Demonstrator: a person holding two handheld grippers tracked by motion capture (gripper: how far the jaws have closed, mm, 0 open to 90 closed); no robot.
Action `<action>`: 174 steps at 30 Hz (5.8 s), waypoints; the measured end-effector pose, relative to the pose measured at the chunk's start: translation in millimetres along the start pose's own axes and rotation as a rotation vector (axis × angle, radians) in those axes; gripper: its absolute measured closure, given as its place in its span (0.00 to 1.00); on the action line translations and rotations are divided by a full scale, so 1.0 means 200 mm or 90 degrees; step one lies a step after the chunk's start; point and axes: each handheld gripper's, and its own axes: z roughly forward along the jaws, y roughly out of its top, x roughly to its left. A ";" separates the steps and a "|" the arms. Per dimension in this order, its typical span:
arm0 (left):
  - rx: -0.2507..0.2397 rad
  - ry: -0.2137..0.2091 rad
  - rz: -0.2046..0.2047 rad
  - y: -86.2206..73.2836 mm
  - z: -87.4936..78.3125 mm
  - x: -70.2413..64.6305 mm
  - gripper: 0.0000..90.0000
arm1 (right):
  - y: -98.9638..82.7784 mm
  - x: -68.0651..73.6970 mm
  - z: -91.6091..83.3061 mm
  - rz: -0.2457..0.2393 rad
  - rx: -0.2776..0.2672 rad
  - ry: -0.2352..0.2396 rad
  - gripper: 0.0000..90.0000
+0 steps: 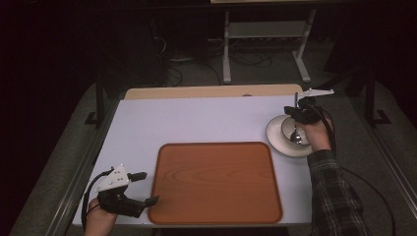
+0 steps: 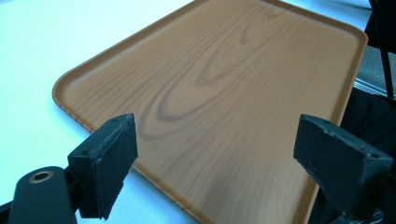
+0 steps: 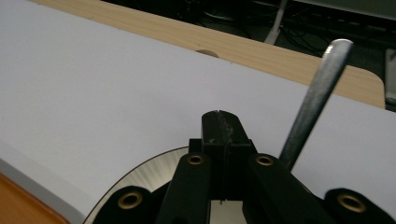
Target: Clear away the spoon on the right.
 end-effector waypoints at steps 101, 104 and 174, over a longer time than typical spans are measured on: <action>-0.002 -0.003 0.006 0.01 0.00 -0.01 0.14 | -0.24 -0.14 -0.40 0.029 0.044 -0.165 1.00; -0.002 -0.003 0.005 0.01 0.00 -0.01 0.14 | -0.26 -0.14 -0.43 0.038 0.034 -0.162 0.99; -0.009 0.007 -0.001 0.00 -0.02 0.00 0.14 | -0.24 -0.15 -0.48 0.137 -0.149 -0.049 0.98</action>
